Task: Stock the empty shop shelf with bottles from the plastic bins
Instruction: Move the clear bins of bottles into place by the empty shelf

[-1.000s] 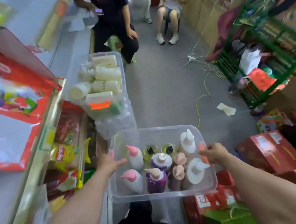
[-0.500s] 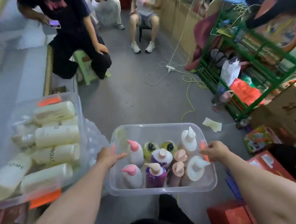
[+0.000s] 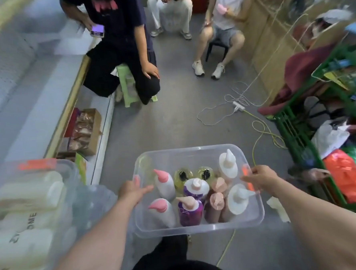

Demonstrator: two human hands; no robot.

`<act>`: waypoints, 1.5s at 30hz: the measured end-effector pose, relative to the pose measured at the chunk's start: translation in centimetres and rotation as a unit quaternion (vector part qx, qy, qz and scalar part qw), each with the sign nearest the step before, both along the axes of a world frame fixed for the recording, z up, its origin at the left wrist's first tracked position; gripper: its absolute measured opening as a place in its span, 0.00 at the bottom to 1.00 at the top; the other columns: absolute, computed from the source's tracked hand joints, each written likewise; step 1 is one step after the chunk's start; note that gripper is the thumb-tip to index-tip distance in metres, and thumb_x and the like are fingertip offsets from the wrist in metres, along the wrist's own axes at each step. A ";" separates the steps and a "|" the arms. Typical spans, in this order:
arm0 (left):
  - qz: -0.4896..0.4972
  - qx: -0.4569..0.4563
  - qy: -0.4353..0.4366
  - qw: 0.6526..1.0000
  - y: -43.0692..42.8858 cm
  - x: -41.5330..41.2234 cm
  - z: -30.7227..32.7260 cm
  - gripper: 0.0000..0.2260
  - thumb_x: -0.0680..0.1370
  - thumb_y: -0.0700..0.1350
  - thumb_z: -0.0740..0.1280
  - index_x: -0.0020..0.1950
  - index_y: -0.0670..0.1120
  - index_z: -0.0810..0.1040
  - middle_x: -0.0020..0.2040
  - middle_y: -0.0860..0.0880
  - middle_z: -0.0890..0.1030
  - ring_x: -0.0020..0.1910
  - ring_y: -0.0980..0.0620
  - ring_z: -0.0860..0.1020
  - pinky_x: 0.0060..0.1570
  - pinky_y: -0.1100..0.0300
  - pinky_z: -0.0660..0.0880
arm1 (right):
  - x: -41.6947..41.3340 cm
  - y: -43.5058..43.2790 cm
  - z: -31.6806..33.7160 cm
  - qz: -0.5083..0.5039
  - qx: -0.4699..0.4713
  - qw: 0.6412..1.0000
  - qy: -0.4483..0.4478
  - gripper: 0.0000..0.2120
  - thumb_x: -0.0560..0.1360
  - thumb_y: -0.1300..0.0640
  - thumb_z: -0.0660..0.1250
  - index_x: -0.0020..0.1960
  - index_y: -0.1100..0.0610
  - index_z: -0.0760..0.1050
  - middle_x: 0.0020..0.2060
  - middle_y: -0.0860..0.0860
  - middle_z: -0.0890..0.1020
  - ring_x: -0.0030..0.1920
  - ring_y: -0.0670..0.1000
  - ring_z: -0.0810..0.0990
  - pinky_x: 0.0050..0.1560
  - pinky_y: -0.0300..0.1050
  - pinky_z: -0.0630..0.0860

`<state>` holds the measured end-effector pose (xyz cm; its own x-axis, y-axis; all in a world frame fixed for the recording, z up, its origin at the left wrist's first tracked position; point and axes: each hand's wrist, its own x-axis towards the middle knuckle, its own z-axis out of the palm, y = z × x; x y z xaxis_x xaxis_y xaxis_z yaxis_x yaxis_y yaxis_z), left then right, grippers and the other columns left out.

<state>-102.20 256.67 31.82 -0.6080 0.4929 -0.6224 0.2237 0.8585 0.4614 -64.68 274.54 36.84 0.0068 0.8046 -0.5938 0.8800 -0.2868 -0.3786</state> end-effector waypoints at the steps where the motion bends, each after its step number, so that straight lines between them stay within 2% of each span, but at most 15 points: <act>1: 0.011 0.002 0.004 1.000 1.6 -0.7 -0.3 0.25 0.65 0.60 0.79 0.40 0.41 0.75 0.39 0.43 0.81 0.32 0.48 0.77 0.34 0.57 0.70 | -1.0 2.2 -0.1 0.012 0.000 1.000 -0.004 0.17 0.69 0.48 0.76 0.33 0.56 0.73 0.27 0.48 0.77 0.30 0.49 0.75 0.29 0.40 0.70; 3: 0.011 -0.008 0.013 1.000 4.8 -2.3 -0.9 0.24 0.65 0.60 0.79 0.37 0.43 0.74 0.37 0.44 0.80 0.33 0.46 0.78 0.34 0.58 0.70 | -3.3 6.4 -0.4 0.024 -0.004 1.000 -0.008 0.16 0.70 0.48 0.76 0.35 0.58 0.76 0.28 0.49 0.78 0.30 0.49 0.77 0.30 0.40 0.71; 5: 0.012 -0.011 0.016 1.000 7.7 -3.9 -1.0 0.24 0.66 0.61 0.79 0.42 0.42 0.77 0.41 0.44 0.81 0.38 0.45 0.80 0.36 0.58 0.71 | -5.7 10.4 -0.7 0.035 -0.012 0.999 -0.009 0.13 0.70 0.48 0.76 0.39 0.58 0.80 0.31 0.50 0.81 0.31 0.48 0.79 0.28 0.38 0.72; 9: 0.062 0.005 0.028 0.998 13.0 -6.8 -0.2 0.26 0.65 0.60 0.80 0.47 0.43 0.75 0.45 0.46 0.79 0.39 0.47 0.77 0.38 0.59 0.70 | -10.6 18.7 -0.9 0.079 -0.017 0.997 -0.005 0.13 0.70 0.49 0.77 0.39 0.56 0.79 0.32 0.49 0.81 0.30 0.47 0.79 0.24 0.36 0.70; 13: 0.119 -0.011 0.029 0.992 17.5 -10.1 0.3 0.30 0.64 0.60 0.80 0.54 0.42 0.76 0.52 0.42 0.82 0.45 0.44 0.79 0.40 0.58 0.70 | -16.3 26.4 -1.2 0.127 -0.027 0.991 -0.006 0.14 0.70 0.48 0.77 0.39 0.57 0.77 0.32 0.50 0.80 0.30 0.46 0.78 0.23 0.36 0.68; 18: 0.226 -0.001 0.030 0.974 21.4 -13.0 -0.5 0.34 0.63 0.59 0.81 0.61 0.40 0.76 0.55 0.41 0.81 0.49 0.43 0.79 0.41 0.57 0.69 | -25.2 35.9 -2.0 0.227 -0.033 0.973 -0.007 0.14 0.70 0.50 0.77 0.39 0.60 0.78 0.31 0.52 0.80 0.32 0.51 0.79 0.32 0.41 0.73; 21: 0.295 -0.001 0.024 0.955 22.9 -14.5 -1.0 0.33 0.64 0.59 0.81 0.59 0.40 0.76 0.53 0.41 0.82 0.44 0.44 0.78 0.38 0.57 0.68 | -31.0 40.3 -2.0 0.284 -0.028 0.958 -0.011 0.15 0.70 0.49 0.76 0.43 0.60 0.78 0.34 0.53 0.82 0.35 0.52 0.81 0.35 0.43 0.75; 24: 0.353 0.001 0.018 0.936 24.1 -16.3 -1.4 0.31 0.64 0.58 0.81 0.57 0.39 0.77 0.52 0.41 0.81 0.46 0.43 0.78 0.39 0.57 0.68 | -37.9 43.8 -1.8 0.353 -0.018 0.935 -0.029 0.16 0.71 0.47 0.76 0.44 0.59 0.78 0.33 0.53 0.82 0.33 0.50 0.81 0.33 0.42 0.73; 27: 0.409 0.008 0.014 0.912 24.9 -18.7 -2.4 0.26 0.66 0.56 0.80 0.52 0.40 0.77 0.46 0.44 0.79 0.48 0.43 0.79 0.33 0.57 0.65 | -44.9 46.3 -2.6 0.385 -0.019 0.922 -0.023 0.16 0.71 0.49 0.77 0.42 0.61 0.77 0.32 0.54 0.81 0.32 0.52 0.79 0.33 0.43 0.74; 31: 0.440 -0.006 0.005 0.898 25.9 -23.2 -4.5 0.32 0.68 0.57 0.78 0.62 0.39 0.74 0.57 0.41 0.79 0.59 0.39 0.78 0.51 0.51 0.70 | -53.4 48.1 -5.0 0.424 -0.053 0.904 0.000 0.14 0.72 0.54 0.76 0.45 0.63 0.76 0.39 0.58 0.80 0.39 0.58 0.79 0.47 0.54 0.79; 33: 0.476 -0.007 -0.014 0.879 26.3 -25.3 -5.4 0.35 0.68 0.58 0.78 0.66 0.38 0.73 0.59 0.40 0.79 0.59 0.39 0.78 0.48 0.52 0.70 | -56.9 48.5 -6.2 0.433 -0.065 0.899 -0.001 0.16 0.72 0.54 0.77 0.52 0.62 0.76 0.44 0.57 0.79 0.45 0.58 0.80 0.53 0.57 0.79; 36: 0.521 0.011 -0.012 0.853 26.5 -27.6 -6.2 0.33 0.67 0.55 0.79 0.62 0.36 0.73 0.54 0.38 0.79 0.55 0.39 0.79 0.42 0.55 0.68 | -61.7 49.0 -7.9 0.447 -0.072 0.892 0.003 0.19 0.71 0.54 0.78 0.55 0.61 0.74 0.48 0.57 0.78 0.48 0.58 0.79 0.53 0.56 0.78; 40: 0.564 0.011 0.004 0.825 26.9 -29.8 -7.1 0.27 0.68 0.52 0.80 0.54 0.34 0.75 0.44 0.40 0.77 0.45 0.42 0.78 0.35 0.55 0.64 | -68.5 49.6 -10.0 0.492 -0.072 0.868 -0.004 0.15 0.70 0.51 0.79 0.45 0.56 0.74 0.43 0.53 0.78 0.42 0.53 0.77 0.45 0.48 0.75; 43: 0.612 0.020 0.002 0.791 27.9 -30.2 -8.7 0.23 0.69 0.47 0.80 0.51 0.32 0.76 0.39 0.43 0.73 0.41 0.45 0.75 0.35 0.56 0.64 | -73.3 50.0 -12.1 0.542 -0.080 0.837 -0.006 0.15 0.70 0.52 0.79 0.45 0.55 0.74 0.42 0.53 0.78 0.45 0.55 0.77 0.49 0.49 0.75; 45: 0.645 0.007 0.000 0.764 28.8 -29.9 -10.1 0.18 0.69 0.47 0.80 0.43 0.38 0.75 0.36 0.45 0.72 0.38 0.47 0.74 0.33 0.58 0.66 | -76.2 50.2 -13.6 0.588 -0.082 0.804 -0.022 0.14 0.70 0.51 0.78 0.44 0.54 0.74 0.41 0.53 0.78 0.45 0.56 0.78 0.48 0.49 0.75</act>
<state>-132.13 285.47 21.76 -0.5933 -0.5108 -0.6221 -0.8048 0.3599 0.4721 -140.84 324.73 23.19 -0.6784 0.1811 -0.7120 0.5902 0.7114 -0.3815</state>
